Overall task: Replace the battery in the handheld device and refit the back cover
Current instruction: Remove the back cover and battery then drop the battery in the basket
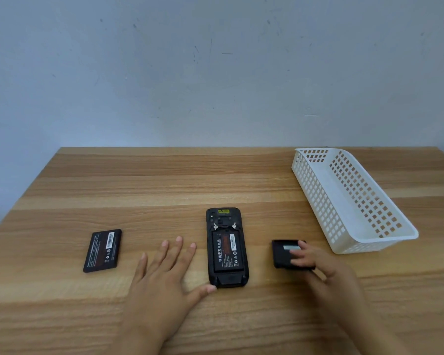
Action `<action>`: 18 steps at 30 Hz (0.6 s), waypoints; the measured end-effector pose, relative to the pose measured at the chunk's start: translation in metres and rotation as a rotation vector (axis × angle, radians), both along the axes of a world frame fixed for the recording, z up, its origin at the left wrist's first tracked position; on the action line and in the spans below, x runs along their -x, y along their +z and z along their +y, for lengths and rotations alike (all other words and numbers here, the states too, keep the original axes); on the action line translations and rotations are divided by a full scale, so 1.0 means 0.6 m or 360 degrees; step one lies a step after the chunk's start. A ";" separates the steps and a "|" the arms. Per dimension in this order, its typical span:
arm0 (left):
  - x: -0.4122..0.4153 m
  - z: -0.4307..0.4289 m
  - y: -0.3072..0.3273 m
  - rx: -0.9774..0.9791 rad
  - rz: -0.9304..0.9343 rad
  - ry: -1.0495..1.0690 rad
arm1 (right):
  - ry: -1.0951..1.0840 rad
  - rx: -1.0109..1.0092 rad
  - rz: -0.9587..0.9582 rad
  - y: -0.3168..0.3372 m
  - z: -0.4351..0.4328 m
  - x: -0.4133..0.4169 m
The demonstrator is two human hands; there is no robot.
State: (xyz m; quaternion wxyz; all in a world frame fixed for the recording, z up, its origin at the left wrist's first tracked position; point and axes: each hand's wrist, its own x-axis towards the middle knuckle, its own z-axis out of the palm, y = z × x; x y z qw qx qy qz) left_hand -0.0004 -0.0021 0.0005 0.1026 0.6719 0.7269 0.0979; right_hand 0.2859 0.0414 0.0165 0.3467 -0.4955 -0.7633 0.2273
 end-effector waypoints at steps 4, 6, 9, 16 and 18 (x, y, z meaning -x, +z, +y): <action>-0.002 0.000 0.002 0.0036 0.0055 -0.0017 | 0.0049 0.0028 -0.0134 -0.027 -0.014 -0.019; -0.002 0.000 0.001 0.0029 0.0048 -0.0011 | 0.0066 0.0114 -0.0167 -0.030 -0.018 -0.024; -0.001 0.000 0.000 0.0020 0.0044 -0.0009 | 0.0107 0.0223 -0.0212 -0.032 -0.022 -0.034; -0.001 0.000 -0.002 0.0008 0.0037 -0.0016 | 0.0138 0.0413 -0.0275 -0.027 -0.026 -0.052; -0.002 0.000 0.000 0.0011 0.0034 -0.0013 | 0.0129 0.0449 -0.0284 -0.020 -0.027 -0.048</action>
